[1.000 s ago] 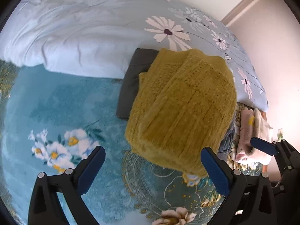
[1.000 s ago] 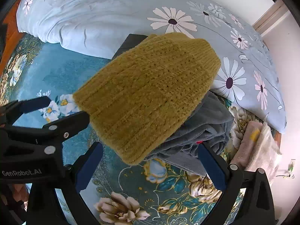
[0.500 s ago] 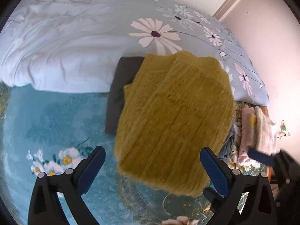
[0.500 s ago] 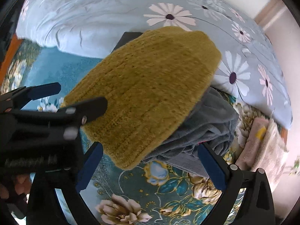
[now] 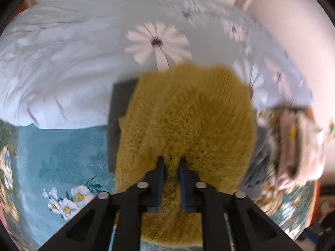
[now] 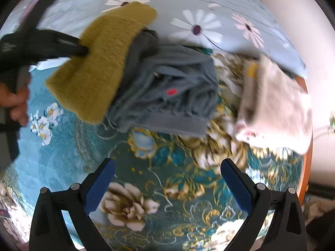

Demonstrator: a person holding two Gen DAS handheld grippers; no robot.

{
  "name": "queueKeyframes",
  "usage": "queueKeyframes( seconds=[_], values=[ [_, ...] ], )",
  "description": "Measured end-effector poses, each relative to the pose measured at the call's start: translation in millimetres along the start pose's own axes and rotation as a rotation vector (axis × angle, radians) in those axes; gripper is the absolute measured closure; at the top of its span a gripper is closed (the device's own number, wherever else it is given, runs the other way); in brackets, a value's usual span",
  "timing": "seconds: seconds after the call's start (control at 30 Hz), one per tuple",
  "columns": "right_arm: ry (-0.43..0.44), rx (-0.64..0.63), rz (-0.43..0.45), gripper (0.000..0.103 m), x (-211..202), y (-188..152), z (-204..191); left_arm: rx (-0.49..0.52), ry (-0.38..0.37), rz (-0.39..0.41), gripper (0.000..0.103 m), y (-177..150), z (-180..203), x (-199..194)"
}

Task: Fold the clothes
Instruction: 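Carry the sweater with both grippers and lay it on the open blanket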

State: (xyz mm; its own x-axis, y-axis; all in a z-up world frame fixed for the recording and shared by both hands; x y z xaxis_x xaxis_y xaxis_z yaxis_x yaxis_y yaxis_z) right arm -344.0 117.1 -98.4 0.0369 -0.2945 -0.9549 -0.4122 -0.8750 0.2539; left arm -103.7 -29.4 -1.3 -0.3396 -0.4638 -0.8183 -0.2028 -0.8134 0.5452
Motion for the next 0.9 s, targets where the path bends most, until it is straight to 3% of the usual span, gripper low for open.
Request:
queueKeyframes(
  seconds=[0.13,0.33,0.47,0.57,0.63,0.73,0.83,0.9],
  values=[
    [-0.001,0.024,-0.011,0.002,-14.1,-9.3,8.6,0.014,0.013,0.162,0.094,24.9,-11.8,-71.2],
    [0.08,0.011,0.07,0.002,-42.5,-0.9,-15.0,0.116,0.075,0.466,0.098,77.6,-20.6,-210.3],
    [0.135,-0.032,0.124,0.002,-63.5,-0.4,-38.6,0.175,0.067,0.615,0.098,72.0,-33.3,-295.6],
    [0.172,-0.064,0.153,0.002,-78.4,-7.5,-52.3,0.15,0.077,0.607,0.097,39.4,-49.7,-324.8],
    [0.188,-0.089,0.165,0.002,-86.3,-13.4,-58.9,0.131,0.15,0.542,0.097,-0.7,-67.9,-321.6],
    [0.213,-0.118,0.151,0.002,-87.3,-30.0,-64.8,0.051,0.248,0.345,0.097,-66.7,-97.4,-283.1],
    [0.242,-0.146,0.118,0.002,-85.6,-47.3,-69.9,-0.084,0.344,0.09,0.097,-142.9,-140.8,-227.4],
    [0.272,-0.198,0.101,0.002,-87.4,-61.2,-72.1,-0.19,0.416,-0.028,0.097,-187.5,-164.3,-209.8]
  ],
)
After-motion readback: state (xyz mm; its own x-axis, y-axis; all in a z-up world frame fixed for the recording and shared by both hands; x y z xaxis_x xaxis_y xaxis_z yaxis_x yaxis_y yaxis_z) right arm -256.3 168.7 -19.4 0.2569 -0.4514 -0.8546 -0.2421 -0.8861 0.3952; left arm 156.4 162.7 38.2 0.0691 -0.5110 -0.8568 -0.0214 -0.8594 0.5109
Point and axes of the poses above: each gripper's, at about its wrist camera, not at the fingertips, and x roughly the way its jaws point, z to its right, y to its top, the point moved 2 cm from there along x, roughly the way its jaws point, and after that the axes turned 15 degrees about z, right-handed, at the moved point
